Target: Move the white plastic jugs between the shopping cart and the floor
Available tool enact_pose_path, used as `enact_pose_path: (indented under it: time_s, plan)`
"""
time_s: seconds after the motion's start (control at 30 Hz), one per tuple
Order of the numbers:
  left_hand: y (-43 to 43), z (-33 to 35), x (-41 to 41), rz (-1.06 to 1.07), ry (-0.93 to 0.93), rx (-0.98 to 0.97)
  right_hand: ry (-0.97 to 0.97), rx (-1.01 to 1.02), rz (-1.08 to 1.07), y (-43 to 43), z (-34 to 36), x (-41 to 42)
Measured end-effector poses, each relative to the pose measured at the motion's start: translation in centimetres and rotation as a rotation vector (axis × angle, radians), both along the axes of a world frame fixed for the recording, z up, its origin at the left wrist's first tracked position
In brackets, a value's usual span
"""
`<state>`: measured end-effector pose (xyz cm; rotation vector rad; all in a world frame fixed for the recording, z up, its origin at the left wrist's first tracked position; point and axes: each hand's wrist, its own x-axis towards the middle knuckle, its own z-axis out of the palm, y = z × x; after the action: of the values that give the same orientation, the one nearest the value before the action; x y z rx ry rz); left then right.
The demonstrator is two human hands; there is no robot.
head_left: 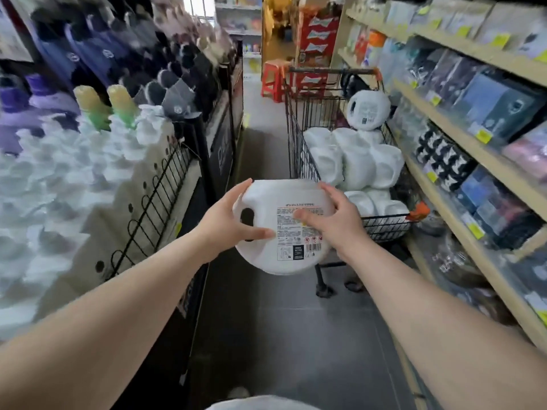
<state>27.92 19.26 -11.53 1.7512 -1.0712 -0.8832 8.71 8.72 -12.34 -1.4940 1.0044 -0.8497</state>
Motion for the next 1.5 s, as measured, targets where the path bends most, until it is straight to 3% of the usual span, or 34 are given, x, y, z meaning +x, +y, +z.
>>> enact_pose_path:
  time_s: [0.27, 0.8, 1.0, 1.23, 1.5]
  plan:
    - [-16.4, 0.9, 8.0, -0.147, -0.029, 0.004, 0.016, -0.013, -0.124, -13.5, 0.8, 6.6]
    - [-53.2, -0.1, 13.0, -0.311, -0.143, -0.074, 0.171, -0.11, -0.248, -47.4, 0.6, 10.5]
    - [-67.2, -1.5, 13.9, -0.536, -0.211, -0.086, 0.21, -0.048, -0.428, -57.3, -1.4, 11.2]
    - [-83.5, -4.9, 14.4, -0.833, -0.316, -0.1, 0.363, 0.046, -0.702, -66.3, -3.7, 13.0]
    - [-91.5, -8.3, 12.9, -1.011, -0.331, -0.145, 0.451, 0.127, -0.83, -71.0, -5.6, 13.3]
